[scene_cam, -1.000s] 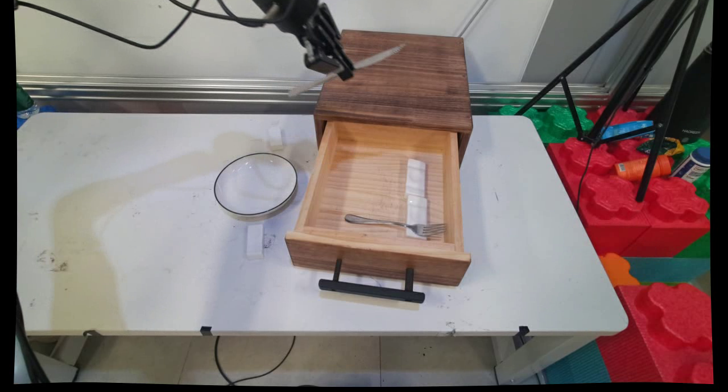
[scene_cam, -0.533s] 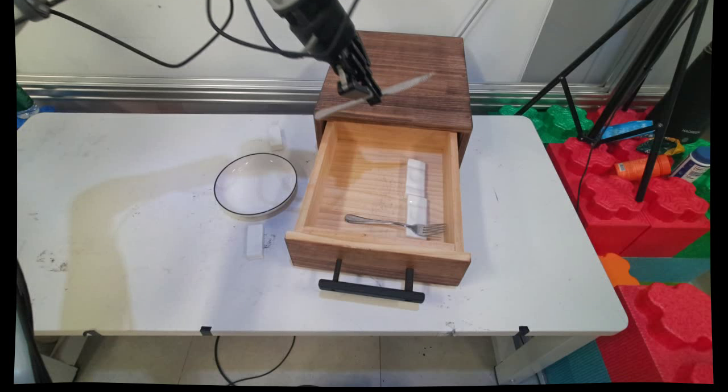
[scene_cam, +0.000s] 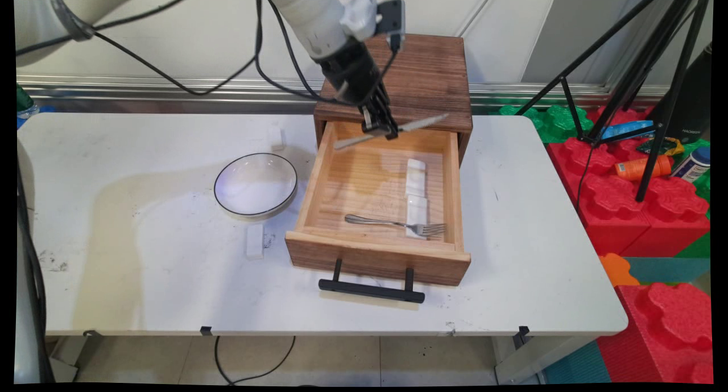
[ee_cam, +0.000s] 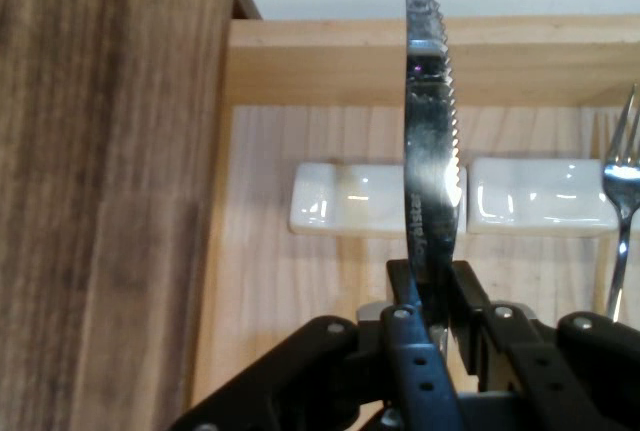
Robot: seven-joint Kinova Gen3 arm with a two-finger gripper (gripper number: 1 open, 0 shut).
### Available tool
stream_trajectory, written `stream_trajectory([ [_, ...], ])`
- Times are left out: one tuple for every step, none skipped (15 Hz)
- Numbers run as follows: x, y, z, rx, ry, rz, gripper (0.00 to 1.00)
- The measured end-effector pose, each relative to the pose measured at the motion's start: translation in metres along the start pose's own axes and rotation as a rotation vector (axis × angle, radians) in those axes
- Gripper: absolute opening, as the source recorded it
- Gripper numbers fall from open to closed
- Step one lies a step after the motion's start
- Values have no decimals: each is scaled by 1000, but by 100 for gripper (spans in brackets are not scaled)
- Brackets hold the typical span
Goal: Place the picked object into the drawer
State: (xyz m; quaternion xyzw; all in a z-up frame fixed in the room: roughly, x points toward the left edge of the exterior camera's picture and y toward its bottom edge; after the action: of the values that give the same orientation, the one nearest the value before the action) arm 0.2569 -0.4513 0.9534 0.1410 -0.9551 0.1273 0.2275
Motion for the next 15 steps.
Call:
stream_trajectory([
  [0, 2, 10, -7, -6, 0, 0],
  [-1, 3, 20, -13, -12, -1, 0],
  [-2, 4, 28, -18, -17, -2, 0],
  [-2, 5, 33, -20, -21, -3, 0],
  [-4, 6, 40, -24, -26, -4, 0],
  [-5, 6, 45, -26, -30, -5, 0],
  [-6, 6, 52, -29, -36, -7, 0],
  [-8, 7, 60, -32, -43, -9, 0],
  [-10, 6, 67, -34, -50, -11, 0],
  [-12, 6, 73, -35, -55, -12, 0],
  [-14, 6, 77, -36, -59, -13, 0],
  [-16, 5, 82, -37, -64, -13, 0],
  [-18, 4, 88, -38, -69, -12, 0],
  [-20, 4, 93, -39, -74, -11, 0],
  [-22, 3, 97, -39, -77, -9, 0],
])
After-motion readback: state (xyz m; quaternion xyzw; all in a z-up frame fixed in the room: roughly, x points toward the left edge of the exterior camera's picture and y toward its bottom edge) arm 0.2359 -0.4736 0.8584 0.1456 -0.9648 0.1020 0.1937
